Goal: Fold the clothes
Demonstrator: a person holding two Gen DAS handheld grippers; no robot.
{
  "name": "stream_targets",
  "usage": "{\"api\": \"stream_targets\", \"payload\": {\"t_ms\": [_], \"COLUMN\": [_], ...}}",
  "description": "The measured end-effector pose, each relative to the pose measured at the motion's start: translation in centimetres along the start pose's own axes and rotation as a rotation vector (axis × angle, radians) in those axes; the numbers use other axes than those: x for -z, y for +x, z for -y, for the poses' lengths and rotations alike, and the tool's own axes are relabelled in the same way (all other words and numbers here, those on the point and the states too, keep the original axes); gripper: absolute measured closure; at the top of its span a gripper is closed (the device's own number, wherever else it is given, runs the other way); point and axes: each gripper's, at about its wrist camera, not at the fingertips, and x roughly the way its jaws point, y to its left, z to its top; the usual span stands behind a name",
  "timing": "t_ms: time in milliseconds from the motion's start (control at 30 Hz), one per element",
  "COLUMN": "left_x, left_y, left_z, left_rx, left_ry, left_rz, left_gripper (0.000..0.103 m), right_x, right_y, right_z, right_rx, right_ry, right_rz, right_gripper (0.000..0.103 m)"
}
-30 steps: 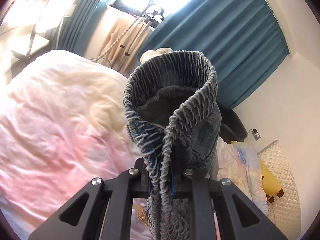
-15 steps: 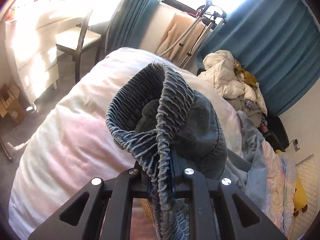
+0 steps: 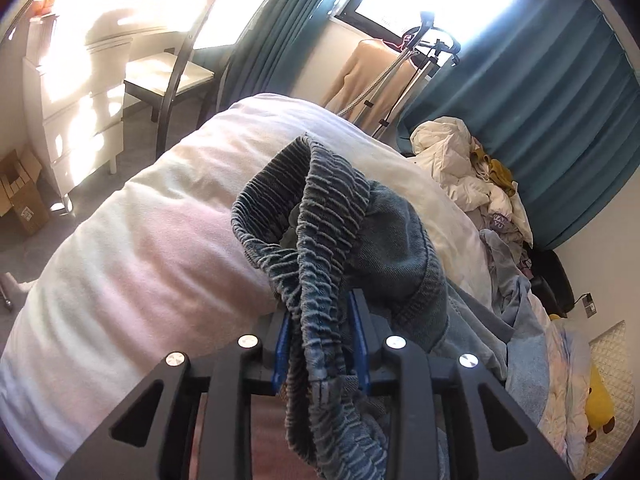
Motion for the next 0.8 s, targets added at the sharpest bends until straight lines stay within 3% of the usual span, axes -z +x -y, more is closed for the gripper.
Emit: {"api": "stream_targets", "payload": {"t_ms": [67,333,433,667,800], "left_x": [0.7,3.5,4.8,7.4,7.4], "left_y": [-1.4,-7.2,-8.4,-6.8,-2.5], "left_z": [0.8,4.0,7.3,16.6,20.9], "left_rx": [-0.013,-0.067,-0.016,0.105,0.114], "left_ry": [0.012,0.060,0.106,0.204,0.210], "left_rz": [0.020,0.100,0.103,0.044,0.007], "left_gripper": [0.056,0.055,0.055,0.055,0.055], "right_x": [-0.1,-0.9,-1.0,1.6,2.8], "right_y": [-1.7,-12.0,-15.5,-25.4,-29.7], "right_z": [-0.9,0.0,0.7,5.2,8.7], "right_rx": [0.057,0.159,0.215,0.438,0.515], "right_ry": [0.002,0.037,0.054,0.151,0.230], "right_rz": [0.020,0.111,0.135,0.164,0.166], "right_gripper": [0.037,0.034,0.034,0.034,0.034]}}
